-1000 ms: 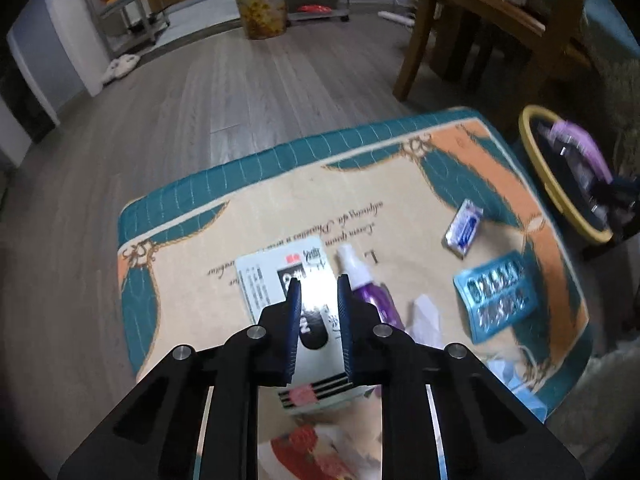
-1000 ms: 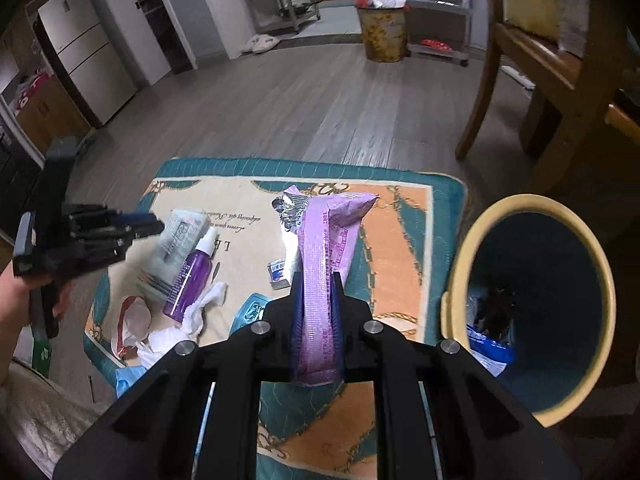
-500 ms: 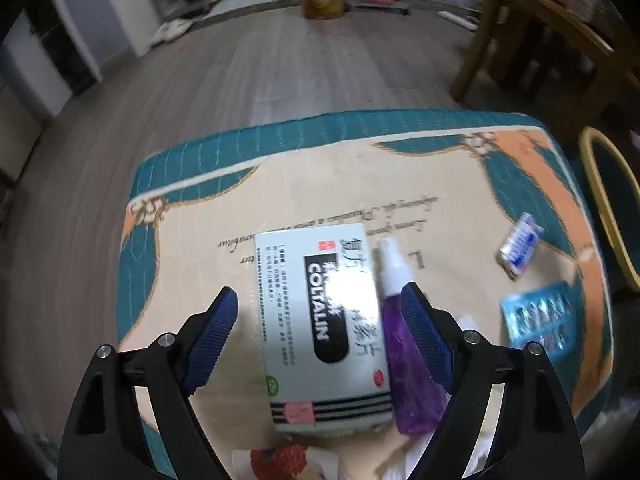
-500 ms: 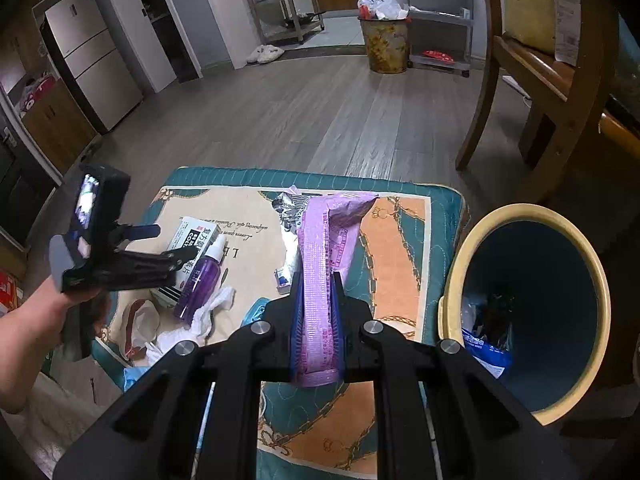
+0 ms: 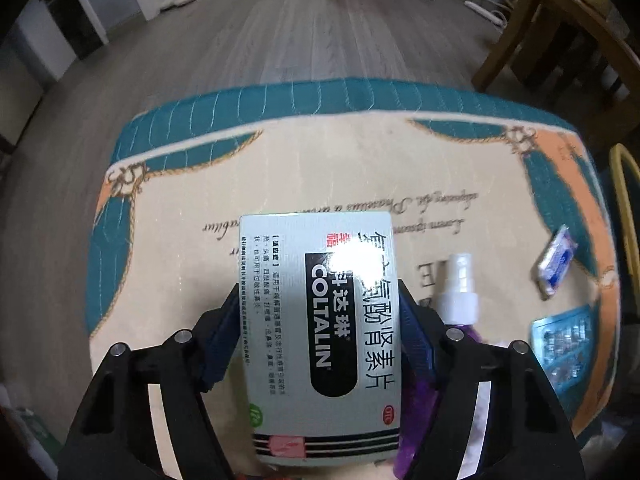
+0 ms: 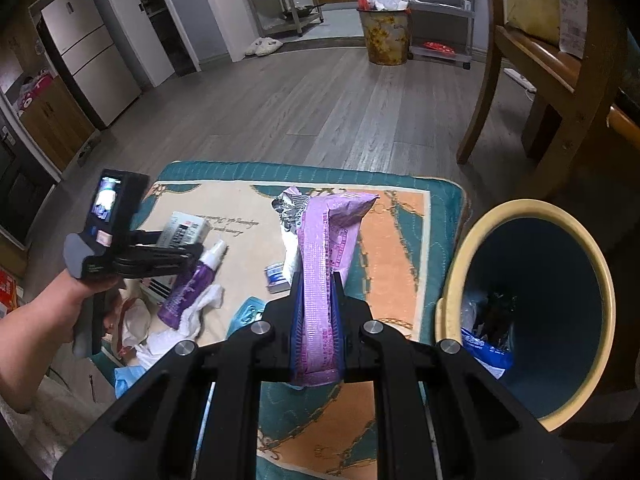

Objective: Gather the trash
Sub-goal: 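Carry the box and wrapper over the bin and open both grippers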

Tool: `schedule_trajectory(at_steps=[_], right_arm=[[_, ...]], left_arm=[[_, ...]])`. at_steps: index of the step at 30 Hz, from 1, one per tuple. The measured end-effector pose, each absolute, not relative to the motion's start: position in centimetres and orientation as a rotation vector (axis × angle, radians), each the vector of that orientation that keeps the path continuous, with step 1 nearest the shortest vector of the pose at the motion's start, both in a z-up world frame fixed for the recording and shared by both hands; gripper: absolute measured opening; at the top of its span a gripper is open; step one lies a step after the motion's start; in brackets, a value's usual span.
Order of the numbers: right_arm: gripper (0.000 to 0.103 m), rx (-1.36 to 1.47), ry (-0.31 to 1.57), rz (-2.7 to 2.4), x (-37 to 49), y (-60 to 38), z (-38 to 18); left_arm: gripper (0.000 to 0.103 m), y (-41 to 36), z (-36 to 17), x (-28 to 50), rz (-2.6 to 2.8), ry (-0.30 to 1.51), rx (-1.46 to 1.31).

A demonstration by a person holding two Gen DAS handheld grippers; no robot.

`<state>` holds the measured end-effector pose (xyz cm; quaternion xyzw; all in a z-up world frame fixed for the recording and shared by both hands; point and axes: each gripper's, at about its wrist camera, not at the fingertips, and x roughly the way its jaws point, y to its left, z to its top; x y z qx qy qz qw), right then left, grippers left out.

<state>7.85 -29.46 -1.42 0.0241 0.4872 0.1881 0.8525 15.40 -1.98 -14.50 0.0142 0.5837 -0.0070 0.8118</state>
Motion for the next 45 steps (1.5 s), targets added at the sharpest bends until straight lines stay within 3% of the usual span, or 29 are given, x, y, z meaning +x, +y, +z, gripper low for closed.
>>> schedule_trajectory(at_steps=[8,17,29,38,41,45], right_arm=[[0.012,0.119,1.0,0.321,8.4,-32.9,-0.6],[0.012,0.192,0.982,0.187,8.2,-40.2,-0.3],[0.012,0.234,1.031,0.02,7.6,-50.4,-3.3],[0.012,0.255,1.043,-0.015,7.3,-52.7,-4.4],[0.015,0.251,1.047,-0.024,7.3,-52.9,-4.4],[0.028,0.244,1.053,-0.034,7.2,-52.8,-4.7]], left_arm=[[0.072,-4.3,-7.5,14.0,-0.057,1.064,0.103],[0.072,-15.3,-1.1,13.1,-0.284,0.882,0.181],[0.072,-32.4,-4.3,12.4,-0.59,0.858,0.281],[0.073,-36.5,-5.7,13.5,-0.675,0.854,0.231],[0.077,-36.9,-5.6,13.8,-0.677,0.837,0.226],[0.079,-36.8,-5.3,14.0,-0.674,0.827,0.213]])
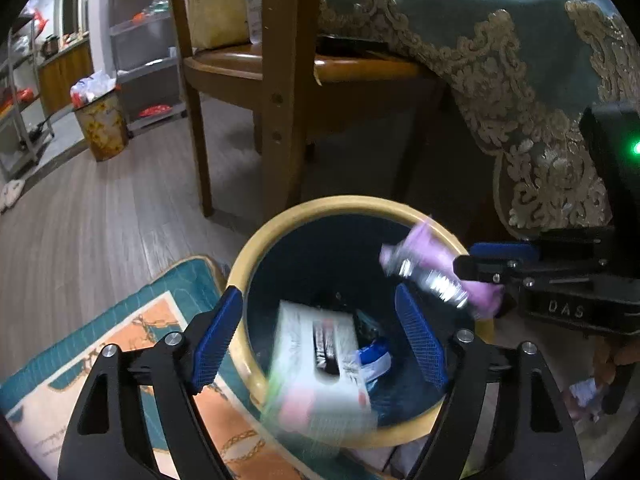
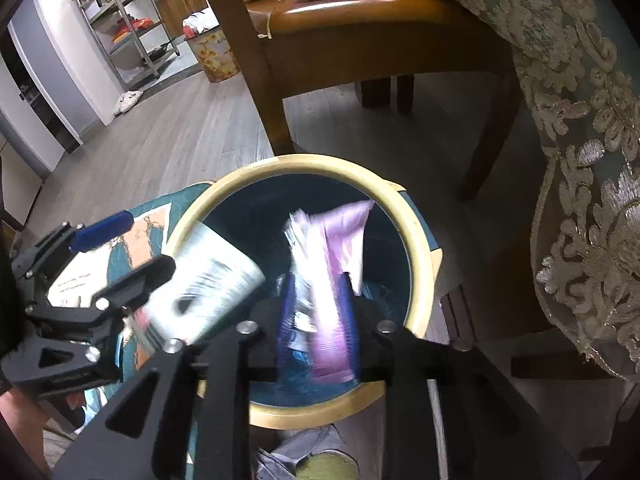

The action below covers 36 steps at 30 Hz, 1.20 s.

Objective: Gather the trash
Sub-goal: 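Carry the box and wrapper over the bin and open both grippers, then grasp the purple spray bottle with the left gripper while the right grasps the blister pack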

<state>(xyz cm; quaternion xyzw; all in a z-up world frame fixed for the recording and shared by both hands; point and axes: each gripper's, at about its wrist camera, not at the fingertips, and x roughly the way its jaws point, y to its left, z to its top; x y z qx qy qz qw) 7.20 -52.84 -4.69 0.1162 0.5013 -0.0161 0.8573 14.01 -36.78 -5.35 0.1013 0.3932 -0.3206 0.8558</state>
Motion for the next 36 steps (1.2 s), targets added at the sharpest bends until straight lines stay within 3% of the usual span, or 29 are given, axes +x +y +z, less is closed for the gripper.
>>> schedule_trajectory(at_steps=[8,11,14,16,19,29,36], right_arm=[[0.041,0.233,1.046,-0.028,7.1,-52.5,-4.2],[0.045,0.225,1.037,-0.019,7.2,-51.6,-3.6],[0.057,0.206,1.023,0.002,7.1,-49.8,-2.8],[0.071,0.194,1.019,0.021,7.1,-48.5,-2.5],[0.076,0.165,1.01,0.07,7.1,-45.7,-1.8],[0.079,0.029,0.998,0.257,6.5,-35.0,-0.7],[0.08,-0.109,1.018,0.419,5.7,-28.7,-2.4]], left_arm=[[0.08,-33.9,-3.3,13.3,-0.641,0.804,0.204],[0.089,-32.2,-2.3,12.8,-0.619,0.793,0.198],[0.089,-29.8,-1.0,12.0,-0.594,0.786,0.192],[0.09,-27.7,-0.1,11.4,-0.573,0.787,0.175],[0.091,-24.3,1.3,10.6,-0.527,0.785,0.148],[0.092,-12.4,3.7,7.2,-0.34,0.789,0.089],[0.093,-4.9,0.8,5.4,-0.212,0.871,-0.004]])
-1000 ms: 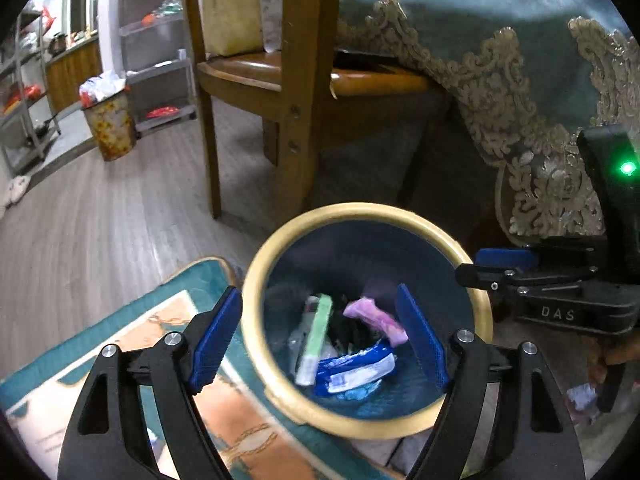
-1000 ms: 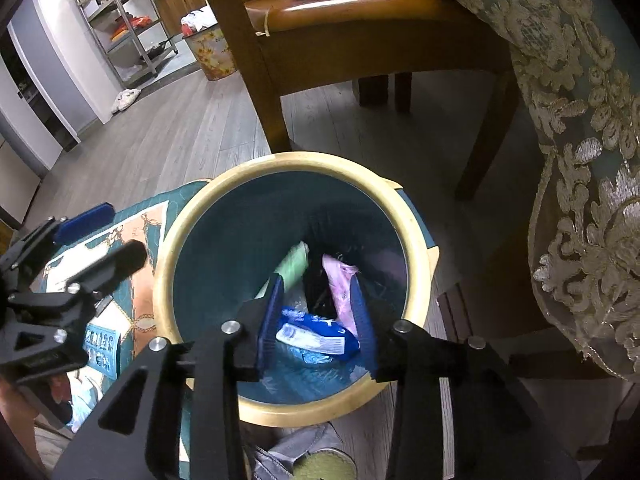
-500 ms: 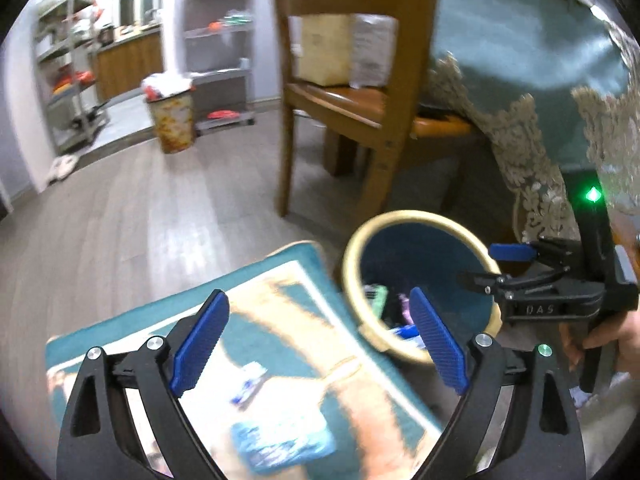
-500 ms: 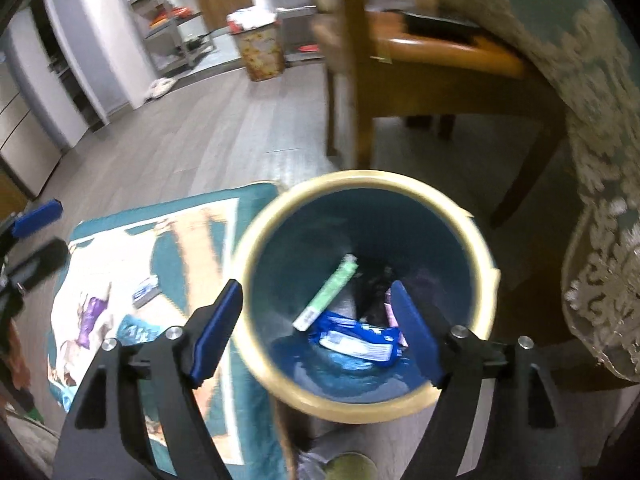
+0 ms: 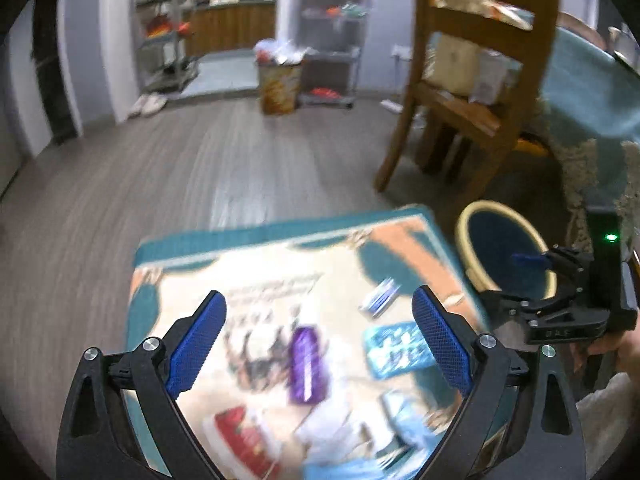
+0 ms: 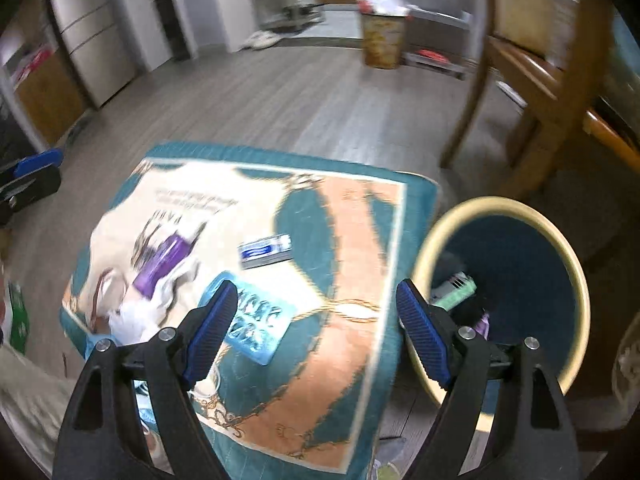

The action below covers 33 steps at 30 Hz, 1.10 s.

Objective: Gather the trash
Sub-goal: 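Grasp the purple spray bottle with the left gripper while the right grasps the blister pack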

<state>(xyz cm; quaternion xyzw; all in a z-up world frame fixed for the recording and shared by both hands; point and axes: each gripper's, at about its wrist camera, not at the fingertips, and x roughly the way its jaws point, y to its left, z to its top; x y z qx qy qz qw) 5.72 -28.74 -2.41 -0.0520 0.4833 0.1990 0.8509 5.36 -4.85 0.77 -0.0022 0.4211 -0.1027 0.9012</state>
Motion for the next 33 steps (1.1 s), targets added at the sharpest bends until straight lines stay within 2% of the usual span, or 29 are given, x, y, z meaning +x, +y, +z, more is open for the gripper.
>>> schedule_trajectory(at_steps=[11,16,26,29,31,33], right_arm=[[0.08,-0.398,1.116,0.584,4.9,-23.1,-8.1],[0.084,-0.446,1.125,0.657,4.8,-21.4,-9.8],[0.084,-0.496,1.156,0.722,5.9,-19.7,-12.5],[0.085,-0.508,1.147,0.716,6.2,-19.3,-13.1],[0.086,-0.492,1.154,0.716,6.4,-19.2,-13.3],[0.083,-0.469,1.167,0.713,6.6,-19.3,-13.2]], left_arm=[[0.093,-1.5,-6.2,7.5,-0.162,1.047,-0.004],[0.093,-2.3,-8.8,8.3,-0.186,1.115,0.037],[0.092,-3.5,-11.6,9.4,-0.235,1.213,0.027],[0.084,-3.7,-12.2,9.8,-0.254,1.235,0.009],[0.082,-4.2,-12.6,9.9,-0.273,1.249,0.008],[0.078,-4.9,-13.0,10.0,-0.281,1.265,0.02]])
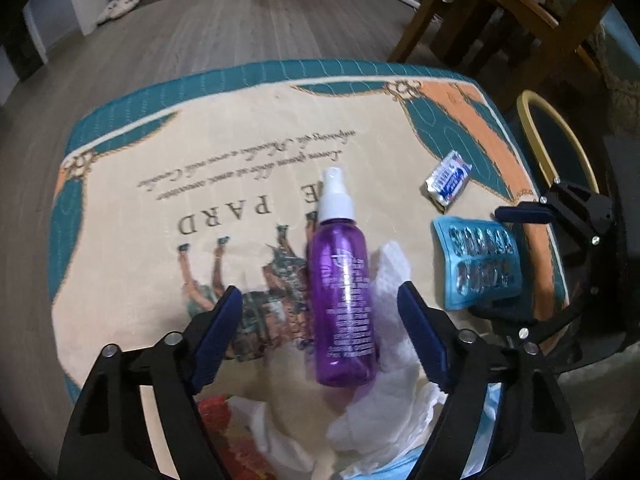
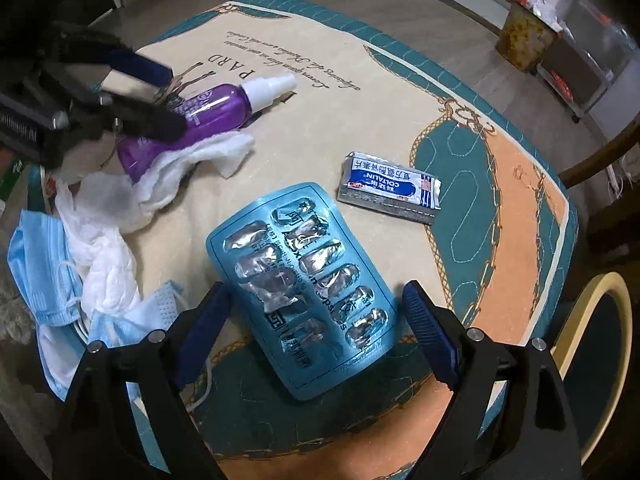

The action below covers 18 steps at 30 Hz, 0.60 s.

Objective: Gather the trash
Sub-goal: 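Grasp the purple spray bottle with the left gripper while the right grasps the blister pack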

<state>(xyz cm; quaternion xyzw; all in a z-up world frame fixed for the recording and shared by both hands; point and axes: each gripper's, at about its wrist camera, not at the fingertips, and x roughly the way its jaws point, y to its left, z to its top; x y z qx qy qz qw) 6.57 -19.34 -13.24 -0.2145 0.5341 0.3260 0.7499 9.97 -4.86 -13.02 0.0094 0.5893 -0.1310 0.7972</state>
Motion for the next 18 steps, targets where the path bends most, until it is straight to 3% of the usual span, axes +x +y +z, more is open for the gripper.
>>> schedule_trajectory(at_steps=[4,6,8,10,14,18], right_arm=[[0.072,-0.407,1.189,0.705,7.0,-19.9,-12.9],[0.07,-0.367,1.205,0.702,7.4,-20.2,-12.8],[0.062,-0.344,1.191,0.717,7.3,-20.4,-12.4],[0.047,-0.317,1.175,0.733,7.4,-20.5,-11.6],[0.038,-0.282,1.175,0.739,7.7,-20.7,-10.7],[0.023,-0.229,1.155,0.735,7.9,-21.5,-9.1]], left_arm=[[0.065,-5.4,-13.9,10.4,-0.287,1.297,0.024],[0.044,-5.5,-14.2,10.6,-0.289,1.315,0.016],[0.034,-5.6,-14.3,10.7,-0.292,1.318,0.01],[0.034,-5.7,-14.1,10.7,-0.292,1.309,0.015],[0.034,-6.0,-14.1,10.7,-0.291,1.308,0.032],[0.034,-6.1,-14.0,10.8,-0.289,1.304,0.023]])
